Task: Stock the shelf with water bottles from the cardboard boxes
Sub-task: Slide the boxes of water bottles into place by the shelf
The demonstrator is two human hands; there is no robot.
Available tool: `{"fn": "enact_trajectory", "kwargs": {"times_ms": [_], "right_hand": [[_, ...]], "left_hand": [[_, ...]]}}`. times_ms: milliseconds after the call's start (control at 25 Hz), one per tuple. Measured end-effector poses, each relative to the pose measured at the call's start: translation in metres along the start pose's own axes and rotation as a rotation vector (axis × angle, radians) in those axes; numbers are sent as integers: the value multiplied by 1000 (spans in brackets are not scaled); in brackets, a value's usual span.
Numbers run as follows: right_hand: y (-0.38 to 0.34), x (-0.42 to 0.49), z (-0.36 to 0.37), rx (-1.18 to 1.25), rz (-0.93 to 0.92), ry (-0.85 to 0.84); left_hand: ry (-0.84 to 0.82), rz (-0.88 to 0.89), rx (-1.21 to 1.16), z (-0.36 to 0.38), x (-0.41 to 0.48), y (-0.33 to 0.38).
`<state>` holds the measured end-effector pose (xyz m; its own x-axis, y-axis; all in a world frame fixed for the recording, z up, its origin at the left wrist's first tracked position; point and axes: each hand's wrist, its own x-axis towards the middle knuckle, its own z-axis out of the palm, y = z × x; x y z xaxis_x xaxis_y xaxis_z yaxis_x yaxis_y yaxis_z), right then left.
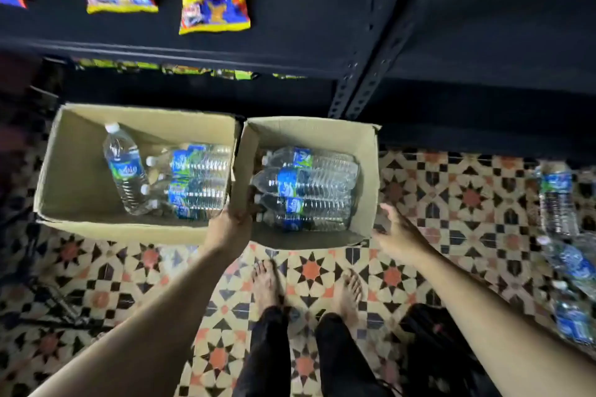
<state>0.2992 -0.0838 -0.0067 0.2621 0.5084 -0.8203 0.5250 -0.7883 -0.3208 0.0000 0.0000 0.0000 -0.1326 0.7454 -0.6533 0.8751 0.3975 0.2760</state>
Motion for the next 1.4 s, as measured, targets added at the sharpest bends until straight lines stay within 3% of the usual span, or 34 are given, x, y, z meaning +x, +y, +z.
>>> {"fn": "enact_trajectory", "kwargs": {"times_ms": [280,600,720,920,1160,1400], "right_hand": [[17,58,50,136,117,133],[8,89,62,193,228,246],[8,100,61,255,214,309],[1,113,60,255,187,355],[-5,138,50,58,276,512],[5,139,22,-230,155,399]], "left_hand": [[137,-96,-216,55,36,-38],[119,-214,-380,74,56,-37],[40,-290,-418,65,82,-36],[-218,-160,-369,62,126,-31],[-32,-186,-299,81,140,-18],[201,-163,-98,82,139,-4]]}}
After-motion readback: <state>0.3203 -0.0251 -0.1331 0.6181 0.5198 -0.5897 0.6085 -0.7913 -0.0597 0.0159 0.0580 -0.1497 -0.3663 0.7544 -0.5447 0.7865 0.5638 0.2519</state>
